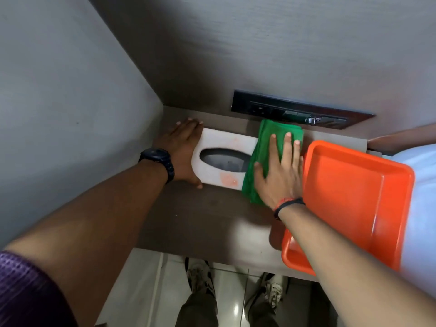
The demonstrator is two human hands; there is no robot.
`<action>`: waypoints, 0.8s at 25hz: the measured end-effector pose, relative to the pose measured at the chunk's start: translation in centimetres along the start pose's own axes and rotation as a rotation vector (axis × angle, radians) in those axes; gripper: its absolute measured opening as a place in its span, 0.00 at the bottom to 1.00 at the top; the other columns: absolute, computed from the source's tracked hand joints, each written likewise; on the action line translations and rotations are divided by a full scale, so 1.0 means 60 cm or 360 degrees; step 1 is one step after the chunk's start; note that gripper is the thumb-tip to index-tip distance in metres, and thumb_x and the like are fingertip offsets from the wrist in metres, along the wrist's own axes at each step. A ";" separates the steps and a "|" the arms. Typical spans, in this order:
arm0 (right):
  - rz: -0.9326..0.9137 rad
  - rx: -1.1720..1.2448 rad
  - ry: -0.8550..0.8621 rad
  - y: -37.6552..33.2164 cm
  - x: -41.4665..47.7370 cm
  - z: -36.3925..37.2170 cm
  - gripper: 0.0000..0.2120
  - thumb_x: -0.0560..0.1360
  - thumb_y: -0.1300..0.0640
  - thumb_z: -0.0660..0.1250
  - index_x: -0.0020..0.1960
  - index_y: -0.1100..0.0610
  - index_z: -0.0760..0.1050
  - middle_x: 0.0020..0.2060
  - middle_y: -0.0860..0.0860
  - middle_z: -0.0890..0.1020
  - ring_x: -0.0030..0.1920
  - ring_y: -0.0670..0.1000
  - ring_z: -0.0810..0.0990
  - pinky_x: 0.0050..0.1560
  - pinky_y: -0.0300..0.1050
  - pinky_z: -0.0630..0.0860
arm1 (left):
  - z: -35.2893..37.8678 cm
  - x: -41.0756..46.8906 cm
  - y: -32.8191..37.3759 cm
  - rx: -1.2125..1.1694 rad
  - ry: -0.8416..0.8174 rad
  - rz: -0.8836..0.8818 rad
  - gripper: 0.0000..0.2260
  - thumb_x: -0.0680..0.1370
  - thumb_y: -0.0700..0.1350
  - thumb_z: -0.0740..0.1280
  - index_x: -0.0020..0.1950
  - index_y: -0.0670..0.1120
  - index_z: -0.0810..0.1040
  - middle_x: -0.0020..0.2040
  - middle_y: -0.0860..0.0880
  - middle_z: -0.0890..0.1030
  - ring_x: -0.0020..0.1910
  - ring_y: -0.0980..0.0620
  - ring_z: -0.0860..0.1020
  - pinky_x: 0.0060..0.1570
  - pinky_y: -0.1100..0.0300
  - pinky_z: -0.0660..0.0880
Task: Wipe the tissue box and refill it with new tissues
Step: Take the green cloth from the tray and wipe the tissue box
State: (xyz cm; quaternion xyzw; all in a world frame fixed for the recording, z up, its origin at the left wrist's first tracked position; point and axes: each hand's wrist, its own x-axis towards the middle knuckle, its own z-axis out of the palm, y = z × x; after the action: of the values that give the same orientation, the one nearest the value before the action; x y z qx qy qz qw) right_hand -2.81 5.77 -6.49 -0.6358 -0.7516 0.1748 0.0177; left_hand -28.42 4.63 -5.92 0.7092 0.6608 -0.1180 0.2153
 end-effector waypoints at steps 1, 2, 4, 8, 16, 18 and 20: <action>0.0024 -0.0036 -0.0013 -0.004 0.000 0.009 0.34 0.76 0.42 0.55 0.77 0.54 0.51 0.78 0.60 0.50 0.77 0.63 0.47 0.74 0.62 0.54 | 0.002 -0.001 0.000 -0.0018 0.0001 0.0000 0.67 0.47 0.72 0.72 0.75 0.48 0.42 0.77 0.45 0.50 0.74 0.46 0.49 0.69 0.54 0.44; 0.0060 -0.0067 0.0011 -0.011 -0.001 0.017 0.34 0.77 0.40 0.53 0.77 0.55 0.51 0.78 0.59 0.50 0.77 0.63 0.47 0.74 0.61 0.53 | 0.003 -0.001 -0.001 -0.0033 0.0005 0.0001 0.67 0.47 0.73 0.71 0.75 0.49 0.43 0.77 0.45 0.51 0.74 0.44 0.50 0.69 0.53 0.48; 0.0086 -0.0126 0.0079 -0.025 -0.001 0.027 0.33 0.78 0.40 0.50 0.77 0.56 0.50 0.78 0.59 0.51 0.77 0.62 0.48 0.75 0.60 0.52 | 0.002 -0.001 -0.002 -0.0048 0.0016 0.0010 0.66 0.46 0.73 0.70 0.75 0.50 0.44 0.76 0.45 0.52 0.73 0.43 0.53 0.69 0.51 0.53; 0.0139 -0.0173 0.0141 -0.037 0.002 0.035 0.32 0.78 0.45 0.50 0.77 0.58 0.50 0.78 0.58 0.53 0.77 0.59 0.49 0.75 0.59 0.50 | 0.000 -0.001 0.000 -0.0076 -0.0009 0.0012 0.66 0.47 0.71 0.73 0.75 0.49 0.44 0.77 0.46 0.51 0.73 0.44 0.52 0.69 0.50 0.56; -0.0203 -0.0137 0.0012 -0.114 -0.003 0.058 0.29 0.78 0.50 0.50 0.77 0.60 0.53 0.77 0.57 0.57 0.77 0.56 0.55 0.75 0.54 0.47 | 0.006 0.003 -0.004 -0.0090 0.0046 0.0037 0.66 0.44 0.72 0.70 0.74 0.49 0.47 0.75 0.45 0.55 0.72 0.43 0.56 0.67 0.51 0.58; -0.0330 -0.0219 0.0016 -0.083 -0.015 0.052 0.28 0.78 0.52 0.53 0.76 0.59 0.56 0.76 0.55 0.59 0.76 0.55 0.57 0.75 0.54 0.50 | 0.003 0.000 -0.004 -0.0101 0.0047 0.0045 0.66 0.45 0.71 0.72 0.75 0.49 0.46 0.75 0.45 0.54 0.72 0.44 0.55 0.68 0.50 0.57; -0.0269 -0.0228 0.0050 -0.048 -0.022 0.038 0.27 0.78 0.53 0.55 0.76 0.57 0.58 0.76 0.54 0.61 0.76 0.54 0.58 0.75 0.53 0.52 | 0.002 -0.001 -0.004 -0.0084 0.0057 0.0058 0.66 0.46 0.71 0.73 0.75 0.47 0.47 0.75 0.44 0.54 0.73 0.44 0.53 0.70 0.49 0.53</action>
State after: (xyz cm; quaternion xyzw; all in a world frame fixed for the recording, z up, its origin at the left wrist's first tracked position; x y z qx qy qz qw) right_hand -5.87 3.55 -7.55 -0.5724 -0.8128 0.1086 -0.0012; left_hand -28.65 4.54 -6.04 0.7173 0.6544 -0.0838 0.2240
